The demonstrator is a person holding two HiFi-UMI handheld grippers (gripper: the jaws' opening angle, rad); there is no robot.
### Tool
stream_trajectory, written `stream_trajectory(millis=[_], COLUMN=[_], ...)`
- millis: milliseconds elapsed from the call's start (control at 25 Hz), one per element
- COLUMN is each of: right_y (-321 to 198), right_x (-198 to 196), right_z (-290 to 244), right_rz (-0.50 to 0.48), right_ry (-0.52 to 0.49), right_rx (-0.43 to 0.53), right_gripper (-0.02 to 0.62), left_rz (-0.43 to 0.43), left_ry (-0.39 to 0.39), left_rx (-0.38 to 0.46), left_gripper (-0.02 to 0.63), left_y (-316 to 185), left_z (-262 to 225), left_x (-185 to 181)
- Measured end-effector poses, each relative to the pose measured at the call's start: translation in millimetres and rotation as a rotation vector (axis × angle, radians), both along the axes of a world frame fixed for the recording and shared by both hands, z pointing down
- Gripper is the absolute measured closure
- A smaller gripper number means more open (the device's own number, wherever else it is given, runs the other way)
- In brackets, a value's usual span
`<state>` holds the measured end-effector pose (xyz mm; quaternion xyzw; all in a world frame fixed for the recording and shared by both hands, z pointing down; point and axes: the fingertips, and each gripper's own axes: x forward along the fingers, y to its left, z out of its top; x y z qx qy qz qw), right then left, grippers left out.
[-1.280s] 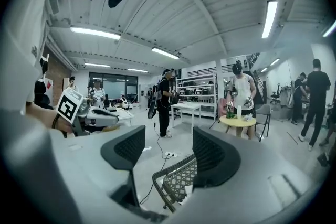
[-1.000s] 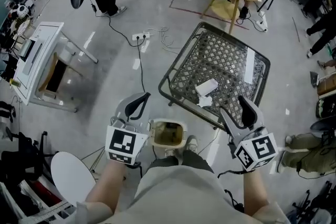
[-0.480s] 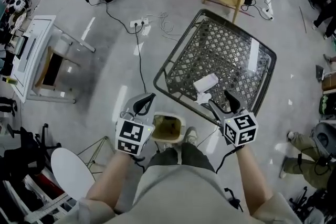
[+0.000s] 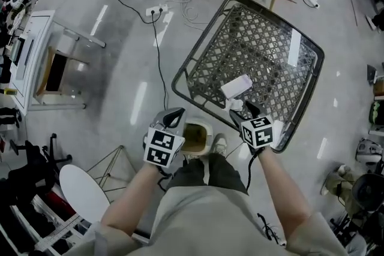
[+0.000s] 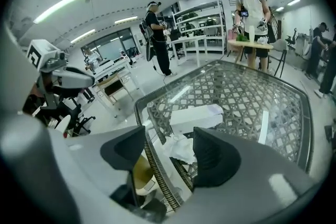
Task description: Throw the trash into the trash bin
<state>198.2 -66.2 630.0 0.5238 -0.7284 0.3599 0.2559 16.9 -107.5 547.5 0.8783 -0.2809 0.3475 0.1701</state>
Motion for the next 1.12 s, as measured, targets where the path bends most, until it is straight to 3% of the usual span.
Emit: stream_trajectory(millis=[440,640,760,840,1120], right_y=[-2,-1,0,1,2], right_x=[4,5,9,10,-3], right_z=[79,96,97,93,49], right_rz=[0.01,0.028,0.032,0.034,-0.018], right_ry=[0.049,0.068,0.091,0.087,0.019], right_rx=[-0.15,-0.197,-0.197,-0.191,-0.115], right_gripper=[0.312,0.385,0.502,0.547,0.561], left_rz=[-0.026,-0.032,-0.037,-0.046,-0.097], left_ry=[-0.05,-0.063,-0.067,-0.068,-0.055], left_rx=[-0.133,-0.156,-0.16,-0.16,-0.125], left_gripper=[0.604,0.604,0.604,0.604,0.604], left_y=[11,17,18,19,13], left_z=[68,78,79,78,65], left_x=[-4,-10,-15,-19,-31])
